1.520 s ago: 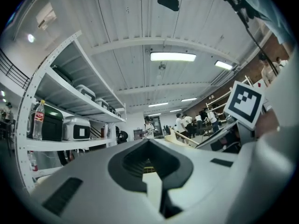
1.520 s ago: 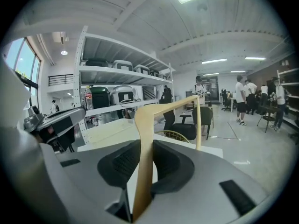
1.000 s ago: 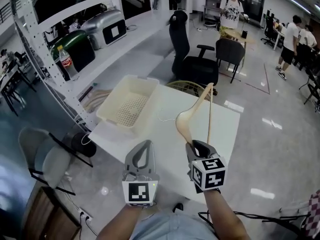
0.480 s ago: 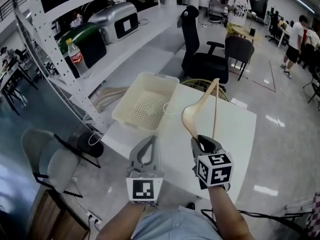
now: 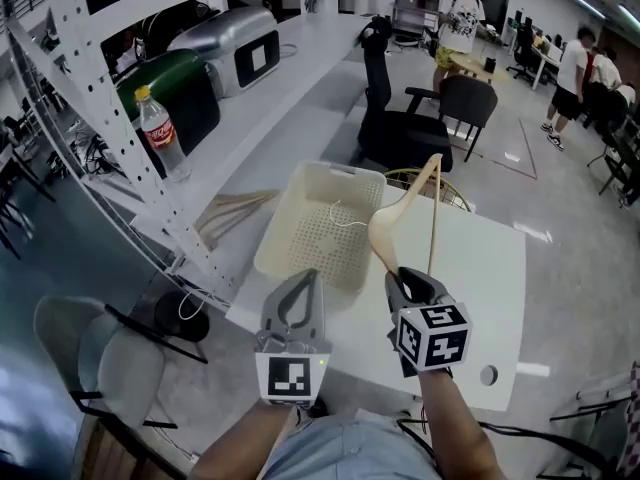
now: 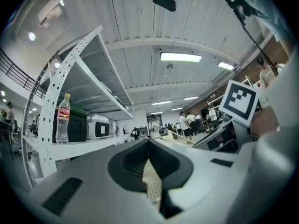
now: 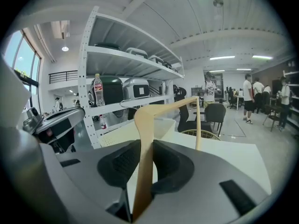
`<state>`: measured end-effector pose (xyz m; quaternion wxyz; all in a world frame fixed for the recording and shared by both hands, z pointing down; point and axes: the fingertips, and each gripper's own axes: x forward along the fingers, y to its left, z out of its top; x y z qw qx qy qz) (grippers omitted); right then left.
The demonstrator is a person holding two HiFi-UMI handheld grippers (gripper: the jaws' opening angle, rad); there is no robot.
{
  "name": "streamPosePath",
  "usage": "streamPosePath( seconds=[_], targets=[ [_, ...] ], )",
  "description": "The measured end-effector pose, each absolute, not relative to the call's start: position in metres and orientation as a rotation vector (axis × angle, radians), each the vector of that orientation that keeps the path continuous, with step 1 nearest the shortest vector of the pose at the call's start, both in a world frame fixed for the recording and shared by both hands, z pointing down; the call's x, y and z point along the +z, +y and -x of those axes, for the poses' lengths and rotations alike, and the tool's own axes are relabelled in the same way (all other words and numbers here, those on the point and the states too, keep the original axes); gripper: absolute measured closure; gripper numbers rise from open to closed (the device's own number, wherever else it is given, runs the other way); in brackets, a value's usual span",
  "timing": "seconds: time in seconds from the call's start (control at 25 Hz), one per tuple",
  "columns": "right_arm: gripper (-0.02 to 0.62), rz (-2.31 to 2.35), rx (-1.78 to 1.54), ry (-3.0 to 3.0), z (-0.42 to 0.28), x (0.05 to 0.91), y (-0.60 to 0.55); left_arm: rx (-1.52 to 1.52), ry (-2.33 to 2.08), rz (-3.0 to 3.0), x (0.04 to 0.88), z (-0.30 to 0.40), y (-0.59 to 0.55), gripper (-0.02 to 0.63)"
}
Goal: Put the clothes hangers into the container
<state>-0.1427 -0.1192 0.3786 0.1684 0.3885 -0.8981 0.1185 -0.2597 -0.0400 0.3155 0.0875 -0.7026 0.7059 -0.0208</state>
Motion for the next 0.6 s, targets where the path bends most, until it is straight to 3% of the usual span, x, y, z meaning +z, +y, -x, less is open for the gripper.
streamPosePath(
  seconds=[0.6],
  targets=[
    [0.505, -1.117, 0.330, -2.536, 0.190, 0.370, -0.134, -0.064, 2.095, 2.122, 0.322, 0.307, -0.057, 0.595]
  ],
)
